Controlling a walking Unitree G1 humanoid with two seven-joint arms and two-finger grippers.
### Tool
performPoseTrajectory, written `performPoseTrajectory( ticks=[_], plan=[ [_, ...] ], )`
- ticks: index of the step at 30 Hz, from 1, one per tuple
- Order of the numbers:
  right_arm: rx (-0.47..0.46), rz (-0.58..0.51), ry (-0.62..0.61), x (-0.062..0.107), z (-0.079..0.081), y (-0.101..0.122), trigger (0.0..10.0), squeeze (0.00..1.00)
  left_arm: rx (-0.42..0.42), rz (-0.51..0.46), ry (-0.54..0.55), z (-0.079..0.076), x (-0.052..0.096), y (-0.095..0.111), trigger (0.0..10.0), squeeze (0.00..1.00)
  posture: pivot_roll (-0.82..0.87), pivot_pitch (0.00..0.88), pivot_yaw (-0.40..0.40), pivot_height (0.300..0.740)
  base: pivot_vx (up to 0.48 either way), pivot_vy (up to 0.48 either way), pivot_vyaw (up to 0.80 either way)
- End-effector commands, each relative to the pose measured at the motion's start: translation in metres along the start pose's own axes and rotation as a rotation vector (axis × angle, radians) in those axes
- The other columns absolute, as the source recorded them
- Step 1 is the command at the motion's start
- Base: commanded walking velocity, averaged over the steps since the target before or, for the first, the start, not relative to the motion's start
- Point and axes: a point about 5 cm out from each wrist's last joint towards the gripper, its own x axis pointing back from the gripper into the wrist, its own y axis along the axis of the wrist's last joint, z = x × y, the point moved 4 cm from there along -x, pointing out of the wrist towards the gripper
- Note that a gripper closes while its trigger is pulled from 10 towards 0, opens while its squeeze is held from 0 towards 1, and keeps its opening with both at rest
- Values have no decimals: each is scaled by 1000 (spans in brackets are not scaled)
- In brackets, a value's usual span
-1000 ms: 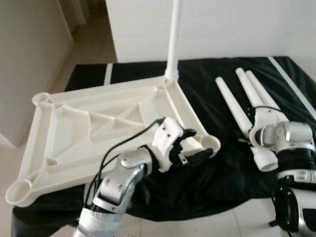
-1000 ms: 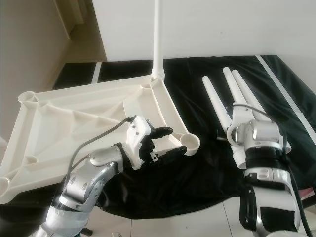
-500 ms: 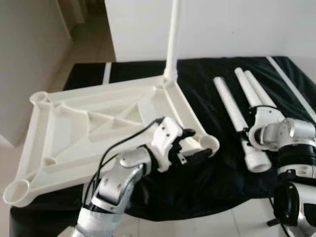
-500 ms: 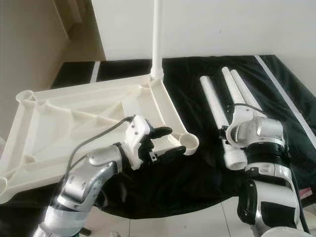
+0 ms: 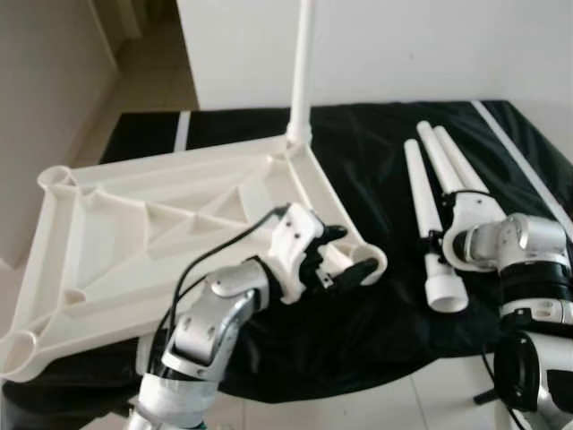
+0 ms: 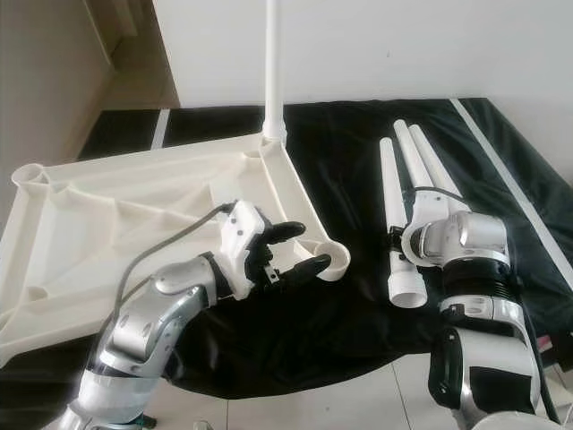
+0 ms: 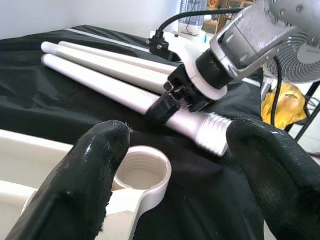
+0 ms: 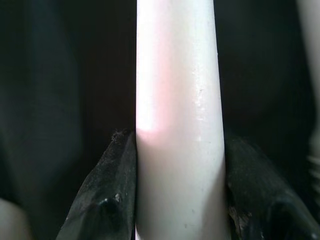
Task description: Building children table
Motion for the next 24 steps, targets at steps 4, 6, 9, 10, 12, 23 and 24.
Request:
performPoseTrajectory(
  ticks=[4, 6, 9, 10, 12, 23, 24],
  plan=[
    [108, -399, 118, 15, 33, 45, 10000, 0, 21, -21, 230, 37, -2, 9, 10000, 0, -25, 78, -9, 740, 0, 0, 0],
    [90, -429, 122, 17, 36, 49, 10000, 0, 16, -23, 251, 42, -3, 12, 10000, 0, -25, 78, -9, 740, 0, 0, 0],
    [54, -487, 185, 24, 42, 54, 10000, 0, 30, -56, 272, 48, -6, 19, 10000, 0, -26, 75, -10, 740, 0, 0, 0],
    [34, -514, 232, 27, 44, 55, 10000, 0, 30, -62, 281, 52, -9, 22, 10000, 0, -24, 62, -10, 740, 0, 0, 0],
    [39, -532, 244, 29, 44, 54, 10000, 0, 23, -62, 288, 55, -14, 26, 10000, 0, -28, 51, -9, 740, 0, 0, 0],
    [-45, -645, 287, 40, 44, 44, 10000, 0, 177, -134, 357, 83, -29, 43, 10000, 0, -90, 24, 17, 740, 0, 0, 0],
    [-45, -645, 287, 40, 44, 44, 10000, 0, 177, -134, 357, 83, -29, 43, 10000, 0, -90, 24, 17, 740, 0, 0, 0]
  ],
)
